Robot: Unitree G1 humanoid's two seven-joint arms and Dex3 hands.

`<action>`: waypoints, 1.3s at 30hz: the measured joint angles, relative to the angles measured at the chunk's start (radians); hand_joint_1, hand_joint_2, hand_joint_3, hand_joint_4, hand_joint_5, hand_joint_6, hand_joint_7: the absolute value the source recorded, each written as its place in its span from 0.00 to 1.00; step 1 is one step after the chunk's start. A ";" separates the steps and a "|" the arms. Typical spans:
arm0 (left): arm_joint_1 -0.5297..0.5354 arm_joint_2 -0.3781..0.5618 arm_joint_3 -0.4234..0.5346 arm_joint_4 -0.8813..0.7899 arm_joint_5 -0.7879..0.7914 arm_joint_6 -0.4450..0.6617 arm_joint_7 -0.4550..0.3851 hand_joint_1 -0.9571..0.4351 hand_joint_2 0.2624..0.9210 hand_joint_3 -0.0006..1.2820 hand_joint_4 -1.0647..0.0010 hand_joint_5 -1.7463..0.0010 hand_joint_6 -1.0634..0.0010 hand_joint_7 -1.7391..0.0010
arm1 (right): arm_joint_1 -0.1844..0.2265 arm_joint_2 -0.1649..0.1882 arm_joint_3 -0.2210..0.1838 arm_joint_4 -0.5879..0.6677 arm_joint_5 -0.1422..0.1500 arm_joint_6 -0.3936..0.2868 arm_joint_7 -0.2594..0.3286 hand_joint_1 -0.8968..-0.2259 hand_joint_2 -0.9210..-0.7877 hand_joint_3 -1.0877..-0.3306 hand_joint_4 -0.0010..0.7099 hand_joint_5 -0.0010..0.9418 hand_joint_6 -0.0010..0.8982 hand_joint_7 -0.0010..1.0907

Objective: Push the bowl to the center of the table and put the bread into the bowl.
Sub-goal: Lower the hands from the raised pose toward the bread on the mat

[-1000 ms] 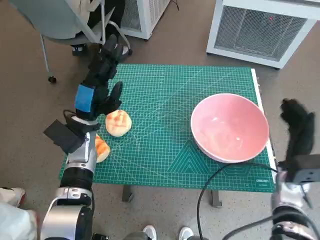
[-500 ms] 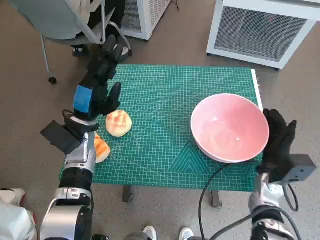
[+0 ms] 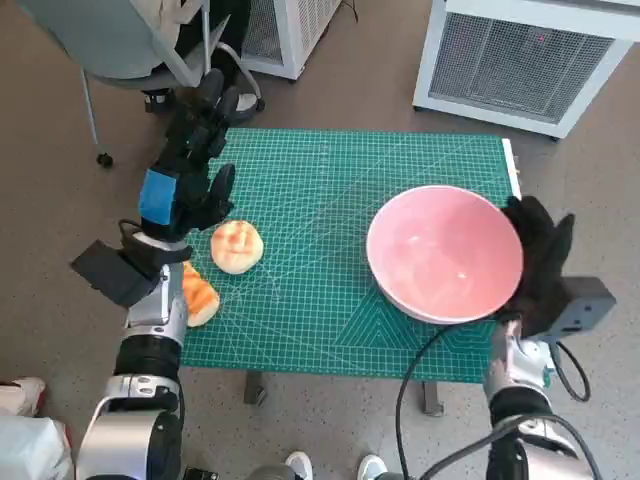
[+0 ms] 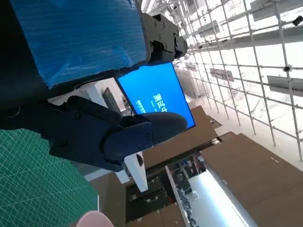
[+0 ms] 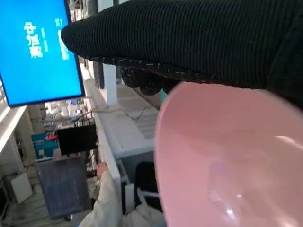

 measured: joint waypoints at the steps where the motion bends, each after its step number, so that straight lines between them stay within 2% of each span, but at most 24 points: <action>1: 0.000 0.001 0.000 -0.001 0.000 0.000 0.000 0.18 1.00 0.41 0.84 1.00 0.80 1.00 | -0.006 0.003 -0.001 0.001 0.000 0.004 0.000 0.46 0.00 0.53 0.31 0.01 0.04 0.54; 15: 0.003 0.016 0.004 -0.025 0.001 0.000 0.013 0.18 1.00 0.41 0.84 1.00 0.80 1.00 | -0.100 0.044 -0.008 0.014 0.001 0.065 -0.012 0.50 0.00 0.50 0.31 0.01 0.04 0.55; 22: 0.015 0.023 0.006 -0.028 0.003 0.000 0.018 0.18 1.00 0.41 0.84 1.00 0.80 1.00 | -0.149 0.069 -0.022 0.020 0.003 0.115 -0.023 0.45 0.00 0.54 0.32 0.01 0.05 0.57; 27: 0.027 0.026 0.007 -0.029 0.003 0.000 0.019 0.18 1.00 0.41 0.84 1.00 0.80 1.00 | -0.178 0.081 -0.023 0.023 0.000 0.147 -0.044 0.46 0.00 0.53 0.31 0.00 0.05 0.59; 34: 0.040 0.029 0.008 -0.037 0.004 0.000 0.030 0.17 1.00 0.41 0.85 1.00 0.80 1.00 | -0.203 0.098 -0.016 0.030 -0.009 0.190 -0.071 0.48 0.00 0.52 0.30 0.00 0.04 0.60; 39: 0.053 0.031 0.007 -0.059 0.011 0.001 0.050 0.17 1.00 0.41 0.85 1.00 0.80 1.00 | -0.216 0.107 -0.003 0.036 -0.033 0.223 -0.099 0.46 0.00 0.52 0.32 0.01 0.03 0.60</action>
